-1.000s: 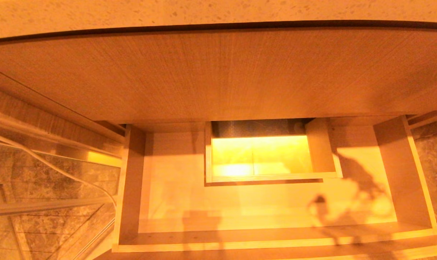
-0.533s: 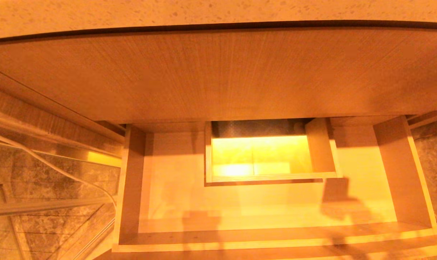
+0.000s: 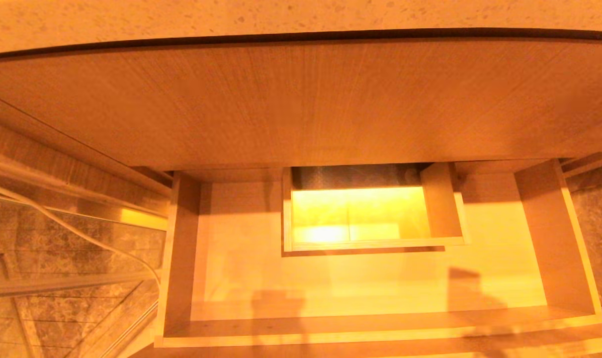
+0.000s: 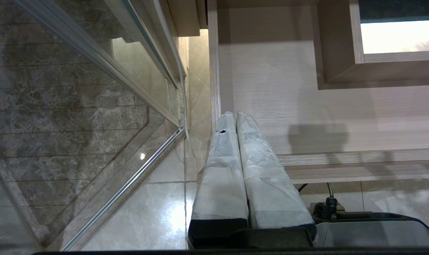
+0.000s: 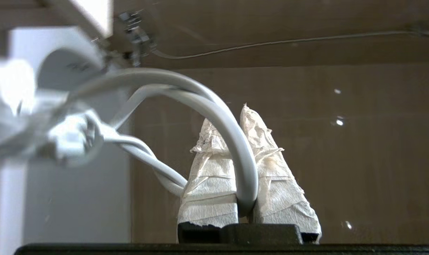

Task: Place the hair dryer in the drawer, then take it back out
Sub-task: Put it into the drawer

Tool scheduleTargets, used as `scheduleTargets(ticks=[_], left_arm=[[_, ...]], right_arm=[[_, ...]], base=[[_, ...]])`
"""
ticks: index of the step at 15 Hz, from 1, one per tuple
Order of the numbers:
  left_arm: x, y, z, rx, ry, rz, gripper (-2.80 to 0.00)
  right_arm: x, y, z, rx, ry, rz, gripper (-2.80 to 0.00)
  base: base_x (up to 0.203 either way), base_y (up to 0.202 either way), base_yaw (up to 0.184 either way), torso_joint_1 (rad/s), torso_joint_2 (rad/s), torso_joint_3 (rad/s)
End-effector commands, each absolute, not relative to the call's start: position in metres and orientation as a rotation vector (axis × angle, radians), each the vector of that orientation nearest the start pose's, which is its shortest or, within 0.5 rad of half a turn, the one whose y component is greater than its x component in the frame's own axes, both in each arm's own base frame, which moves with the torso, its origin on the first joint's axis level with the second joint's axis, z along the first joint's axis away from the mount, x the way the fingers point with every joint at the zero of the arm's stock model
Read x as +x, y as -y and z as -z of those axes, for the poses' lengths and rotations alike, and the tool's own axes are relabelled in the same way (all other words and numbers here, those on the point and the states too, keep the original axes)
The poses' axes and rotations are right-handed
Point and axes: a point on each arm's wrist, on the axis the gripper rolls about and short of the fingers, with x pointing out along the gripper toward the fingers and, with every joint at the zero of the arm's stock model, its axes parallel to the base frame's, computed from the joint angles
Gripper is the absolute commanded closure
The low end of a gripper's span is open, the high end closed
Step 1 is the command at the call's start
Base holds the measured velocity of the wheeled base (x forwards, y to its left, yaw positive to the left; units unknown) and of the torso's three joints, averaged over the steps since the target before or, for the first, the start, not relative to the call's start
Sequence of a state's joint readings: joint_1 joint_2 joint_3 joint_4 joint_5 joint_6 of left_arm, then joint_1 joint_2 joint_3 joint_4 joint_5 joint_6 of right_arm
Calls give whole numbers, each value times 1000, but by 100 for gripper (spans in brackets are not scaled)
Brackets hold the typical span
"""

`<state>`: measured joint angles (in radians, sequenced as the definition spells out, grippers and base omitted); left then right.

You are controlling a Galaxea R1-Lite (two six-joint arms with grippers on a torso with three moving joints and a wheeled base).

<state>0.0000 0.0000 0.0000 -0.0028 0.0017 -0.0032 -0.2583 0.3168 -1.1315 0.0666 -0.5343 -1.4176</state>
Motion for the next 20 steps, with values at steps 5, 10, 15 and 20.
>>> scheduleTargets(ticks=[5, 10, 15, 20], left_arm=[[-23, 0, -76, -3, 3, -2, 0], [-23, 0, -76, -3, 3, -2, 0], [-23, 0, -76, -3, 3, -2, 0], [-23, 0, -76, -3, 3, -2, 0]], right_arm=[[-126, -15, -306, -1158, -120, 869, 0], [-87, -4, -284, -1169, -257, 614, 0], [-51, 2, -283, -1208, -308, 407, 0], [-9, 5, -283, -1210, -376, 238, 0]], base=[[0, 0, 0, 0, 0, 0], [0, 0, 0, 0, 0, 0], [0, 0, 0, 0, 0, 0], [0, 0, 0, 0, 0, 0]])
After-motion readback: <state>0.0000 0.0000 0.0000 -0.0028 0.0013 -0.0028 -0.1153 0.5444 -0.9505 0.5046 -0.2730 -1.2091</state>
